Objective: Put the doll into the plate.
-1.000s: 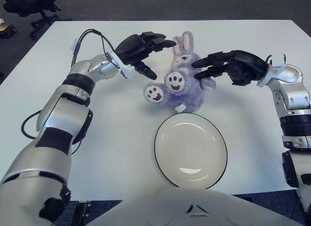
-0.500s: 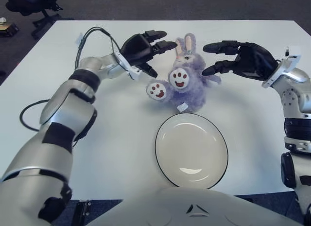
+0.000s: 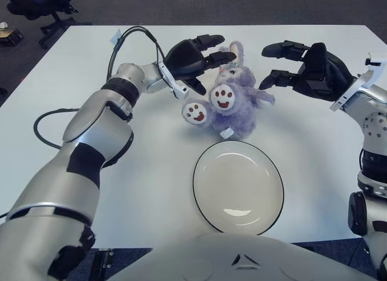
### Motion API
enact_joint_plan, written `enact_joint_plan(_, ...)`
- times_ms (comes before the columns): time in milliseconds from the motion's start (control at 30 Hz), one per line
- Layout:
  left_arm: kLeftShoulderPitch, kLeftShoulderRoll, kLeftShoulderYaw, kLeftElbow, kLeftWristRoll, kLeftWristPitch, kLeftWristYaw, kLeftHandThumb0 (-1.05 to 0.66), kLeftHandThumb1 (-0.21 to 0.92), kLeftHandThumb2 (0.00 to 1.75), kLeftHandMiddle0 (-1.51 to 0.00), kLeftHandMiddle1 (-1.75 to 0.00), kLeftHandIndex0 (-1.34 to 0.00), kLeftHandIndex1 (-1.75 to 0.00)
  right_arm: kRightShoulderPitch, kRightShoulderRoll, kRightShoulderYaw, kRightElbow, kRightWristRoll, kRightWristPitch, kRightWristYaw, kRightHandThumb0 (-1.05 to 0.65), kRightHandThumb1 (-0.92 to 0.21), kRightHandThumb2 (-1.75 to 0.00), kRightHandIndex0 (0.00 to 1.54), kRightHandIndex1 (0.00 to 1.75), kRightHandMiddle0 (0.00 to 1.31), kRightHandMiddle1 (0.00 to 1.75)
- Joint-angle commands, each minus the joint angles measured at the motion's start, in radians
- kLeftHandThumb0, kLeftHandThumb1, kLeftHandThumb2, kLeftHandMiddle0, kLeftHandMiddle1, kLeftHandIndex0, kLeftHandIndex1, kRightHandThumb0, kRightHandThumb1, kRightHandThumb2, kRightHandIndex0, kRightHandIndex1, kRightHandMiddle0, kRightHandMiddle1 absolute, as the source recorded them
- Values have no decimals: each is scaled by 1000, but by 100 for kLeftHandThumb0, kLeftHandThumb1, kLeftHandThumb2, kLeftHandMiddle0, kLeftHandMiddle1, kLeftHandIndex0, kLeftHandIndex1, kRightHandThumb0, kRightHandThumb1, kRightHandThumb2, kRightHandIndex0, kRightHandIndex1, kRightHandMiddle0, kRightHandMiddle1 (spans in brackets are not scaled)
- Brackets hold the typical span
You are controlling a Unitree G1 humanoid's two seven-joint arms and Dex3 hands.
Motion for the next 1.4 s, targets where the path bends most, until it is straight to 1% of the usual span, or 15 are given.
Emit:
enact_joint_plan(0,-36,-12,-41,18,37,47,100,-62,91,1,-35,-1,-39,-6,-1,4,-25,-32,41,50,-36,-46,-92,-71,65,143,36,114)
enact_joint_plan(67,-39,-22,-51,28,40,59,128,-62,91,1,-36,-1,-39,-6,-4,2,-33,-43,58,73,-51,-46,-92,-71,64,148,35,117)
enact_joint_plan(133,-42,-31,-59,36,40,69,150,-62,91,0,-37,-1,-40,-6,-7,0,-41,-51,73,94,-65,-47,-92,-71,61,160,34,123)
enact_joint_plan(333,-48,-44,-78,48,34,83,188,-62,91,0,-37,-1,-41,-5,-11,-4,-58,-66,108,134,-95,-48,-92,-73,59,168,33,127)
enact_joint_plan(467,-62,-73,-101,45,39,35,230,-61,92,0,-38,-1,-42,-5,-13,11,-106,-76,164,162,-140,-49,-92,-74,58,172,33,127)
enact_joint_plan(600,-69,-79,-121,51,45,32,248,-60,92,0,-38,-1,-43,-5,-12,20,-124,-78,196,167,-170,-48,-92,-75,59,174,33,128)
enact_joint_plan(633,-74,-81,-135,52,55,34,253,-60,92,0,-38,-1,-43,-5,-10,41,-143,-81,214,156,-195,-48,-92,-75,59,174,33,128)
enact_joint_plan(700,-83,-85,-163,53,77,39,263,-60,92,0,-39,-1,-43,-5,-8,79,-179,-91,247,136,-244,-46,-92,-77,61,174,34,148)
enact_joint_plan(767,-88,-88,-180,56,89,42,273,-60,92,1,-39,-1,-43,-4,-8,95,-194,-100,266,129,-276,-45,-92,-78,62,175,35,160)
enact_joint_plan(867,-94,-92,-197,59,99,44,284,-60,92,1,-39,-1,-44,-4,-13,106,-205,-109,294,132,-321,-45,-92,-79,63,175,35,166)
enact_joint_plan(933,-102,-97,-220,59,117,47,294,-61,92,3,-39,-1,-44,-4,-24,117,-221,-115,329,142,-376,-44,-92,-79,66,175,41,170)
enact_joint_plan(967,-105,-99,-230,60,125,49,300,-61,92,5,-39,-1,-44,-4,-29,120,-227,-117,346,147,-400,-44,-92,-78,68,175,44,172)
enact_joint_plan(1100,-119,-109,-269,62,154,60,321,-66,92,11,-40,-1,-44,-3,-36,117,-242,-125,413,153,-480,-43,-92,-80,74,175,51,174)
enact_joint_plan(1233,-122,-114,-281,66,158,60,326,-68,92,15,-40,0,-43,-3,-29,103,-245,-141,460,143,-515,-42,-92,-81,77,175,53,174)
enact_joint_plan(1367,-126,-124,-297,64,160,47,292,-70,92,18,-39,0,-41,-1,-22,91,-250,-160,487,117,-512,-40,-92,-81,80,175,55,175)
